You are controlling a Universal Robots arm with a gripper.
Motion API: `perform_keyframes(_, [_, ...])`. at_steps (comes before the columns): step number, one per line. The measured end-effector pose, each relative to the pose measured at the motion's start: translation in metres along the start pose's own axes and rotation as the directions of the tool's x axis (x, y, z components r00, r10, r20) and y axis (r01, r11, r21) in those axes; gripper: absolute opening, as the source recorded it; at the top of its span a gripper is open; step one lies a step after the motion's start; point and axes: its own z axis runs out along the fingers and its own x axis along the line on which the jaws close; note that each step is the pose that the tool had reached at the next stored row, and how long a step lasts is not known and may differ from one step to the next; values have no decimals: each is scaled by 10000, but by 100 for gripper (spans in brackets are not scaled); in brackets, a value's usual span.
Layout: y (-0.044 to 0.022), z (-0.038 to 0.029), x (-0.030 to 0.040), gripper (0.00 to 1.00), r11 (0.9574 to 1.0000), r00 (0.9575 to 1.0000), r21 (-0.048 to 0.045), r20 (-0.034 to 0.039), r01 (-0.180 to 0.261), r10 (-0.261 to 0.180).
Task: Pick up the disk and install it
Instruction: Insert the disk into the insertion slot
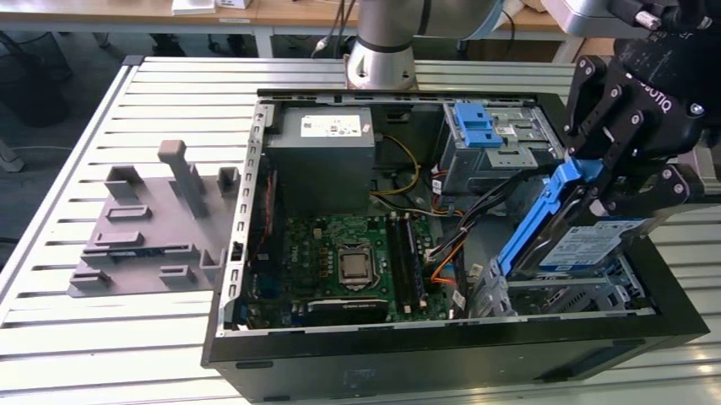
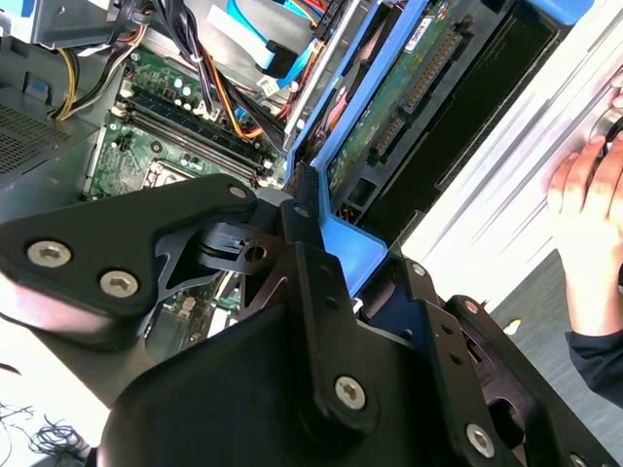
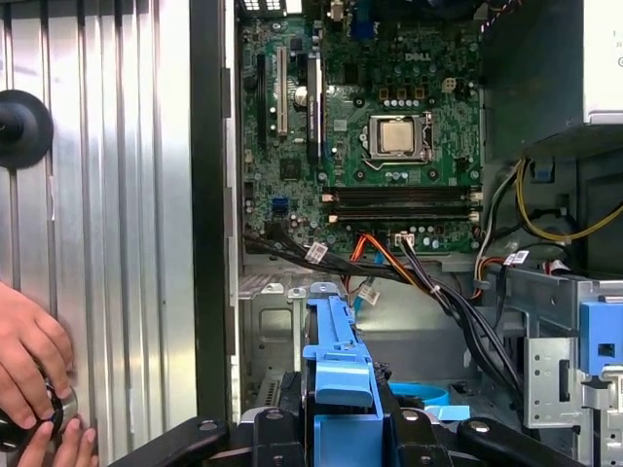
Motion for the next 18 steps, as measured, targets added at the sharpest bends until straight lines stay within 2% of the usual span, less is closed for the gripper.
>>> perform_keyframes(18, [1, 148, 4, 36, 10000, 10000, 0, 0, -2, 2])
